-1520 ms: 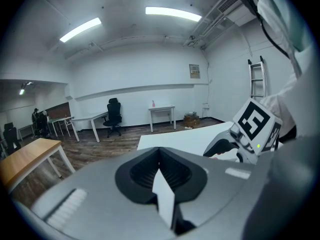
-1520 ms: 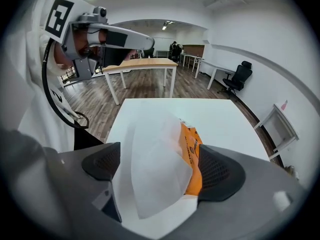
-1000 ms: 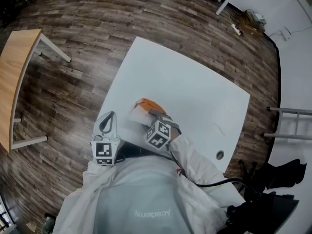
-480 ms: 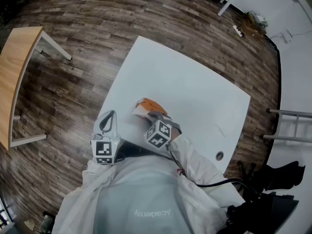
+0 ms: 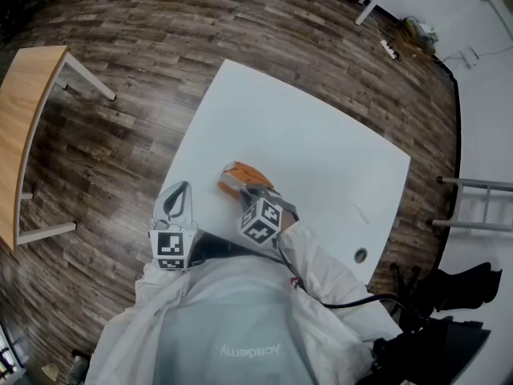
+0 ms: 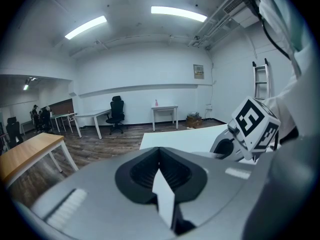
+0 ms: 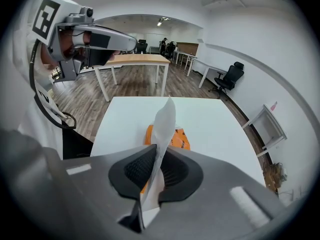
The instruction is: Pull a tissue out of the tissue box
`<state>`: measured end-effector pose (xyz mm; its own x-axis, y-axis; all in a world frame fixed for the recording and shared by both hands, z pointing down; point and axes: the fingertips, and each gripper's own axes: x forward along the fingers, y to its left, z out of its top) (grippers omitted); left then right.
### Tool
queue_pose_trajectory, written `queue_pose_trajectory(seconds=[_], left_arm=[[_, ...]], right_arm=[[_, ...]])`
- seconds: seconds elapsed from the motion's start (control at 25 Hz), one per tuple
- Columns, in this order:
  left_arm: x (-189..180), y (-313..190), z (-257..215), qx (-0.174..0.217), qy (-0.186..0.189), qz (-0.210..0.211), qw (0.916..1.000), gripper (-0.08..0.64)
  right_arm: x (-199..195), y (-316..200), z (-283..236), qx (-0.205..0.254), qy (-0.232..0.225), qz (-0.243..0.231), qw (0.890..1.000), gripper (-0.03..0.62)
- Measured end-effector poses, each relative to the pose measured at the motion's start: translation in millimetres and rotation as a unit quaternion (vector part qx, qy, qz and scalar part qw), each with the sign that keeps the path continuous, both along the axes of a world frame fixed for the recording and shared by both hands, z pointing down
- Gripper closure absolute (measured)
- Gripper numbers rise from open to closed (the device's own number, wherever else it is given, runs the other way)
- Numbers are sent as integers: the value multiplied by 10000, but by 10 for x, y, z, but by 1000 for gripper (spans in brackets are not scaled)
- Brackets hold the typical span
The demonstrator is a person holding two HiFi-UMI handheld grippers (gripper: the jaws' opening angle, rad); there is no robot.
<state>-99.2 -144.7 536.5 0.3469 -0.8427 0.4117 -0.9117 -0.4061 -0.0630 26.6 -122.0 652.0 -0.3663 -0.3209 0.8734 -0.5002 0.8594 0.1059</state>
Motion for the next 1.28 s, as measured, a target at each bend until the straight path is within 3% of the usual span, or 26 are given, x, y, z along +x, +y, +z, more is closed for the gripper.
queue_pose_trajectory(seconds=[1.04,1.28], left_arm=[[109,-51,62,-48,63,167,9998,560],[323,-4,287,-448,261,577,9970,560]], right_arm=[[58,-67,-99,143,-101,156,9997,584],[91,-117,-139,171,-180,267,9993,583]])
